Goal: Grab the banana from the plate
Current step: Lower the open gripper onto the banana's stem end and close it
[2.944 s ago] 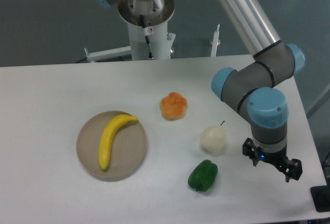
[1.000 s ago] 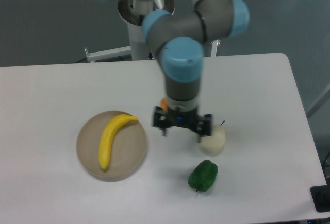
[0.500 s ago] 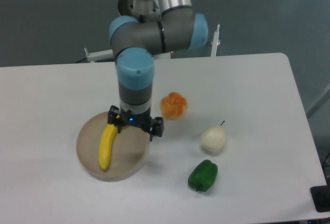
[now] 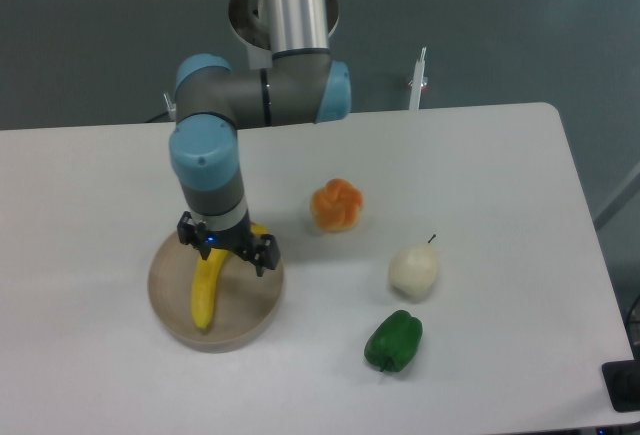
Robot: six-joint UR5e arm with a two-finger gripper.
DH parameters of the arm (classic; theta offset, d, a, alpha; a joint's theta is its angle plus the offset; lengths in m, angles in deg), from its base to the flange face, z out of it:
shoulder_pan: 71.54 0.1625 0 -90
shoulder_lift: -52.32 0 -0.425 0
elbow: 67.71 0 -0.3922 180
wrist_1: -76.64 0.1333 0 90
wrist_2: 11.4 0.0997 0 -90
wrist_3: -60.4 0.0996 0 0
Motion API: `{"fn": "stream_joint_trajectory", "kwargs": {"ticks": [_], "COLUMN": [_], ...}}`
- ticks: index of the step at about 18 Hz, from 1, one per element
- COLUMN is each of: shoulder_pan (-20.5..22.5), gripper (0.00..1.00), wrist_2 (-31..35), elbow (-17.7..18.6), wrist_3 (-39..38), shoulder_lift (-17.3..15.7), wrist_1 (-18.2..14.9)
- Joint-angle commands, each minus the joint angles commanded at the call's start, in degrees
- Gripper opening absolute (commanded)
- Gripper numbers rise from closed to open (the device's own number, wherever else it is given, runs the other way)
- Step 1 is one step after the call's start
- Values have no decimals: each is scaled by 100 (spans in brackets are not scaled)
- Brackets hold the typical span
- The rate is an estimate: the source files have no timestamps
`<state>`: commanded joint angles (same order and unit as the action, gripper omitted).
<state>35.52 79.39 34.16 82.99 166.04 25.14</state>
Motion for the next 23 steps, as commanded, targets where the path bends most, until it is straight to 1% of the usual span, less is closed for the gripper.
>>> {"fn": "stream_joint_trajectory", "kwargs": {"ticks": [1, 3, 9, 15, 19, 21, 22, 23], "shoulder_pan": [-79, -150, -256, -273, -388, -388, -388, -396], "gripper": [100, 100, 100, 100, 99, 61, 47, 40], "wrist_2": [0, 9, 106, 132, 343, 343, 343, 343], "elbow": [18, 27, 9, 18, 9, -52, -44, -52], "wrist_3": [-62, -80, -115, -212, -221, -212, -194, -185], "shoulder_lift": [18, 80, 176, 299, 343, 335, 335, 343], "wrist_1": [61, 62, 53, 70, 62, 62, 70, 70]}}
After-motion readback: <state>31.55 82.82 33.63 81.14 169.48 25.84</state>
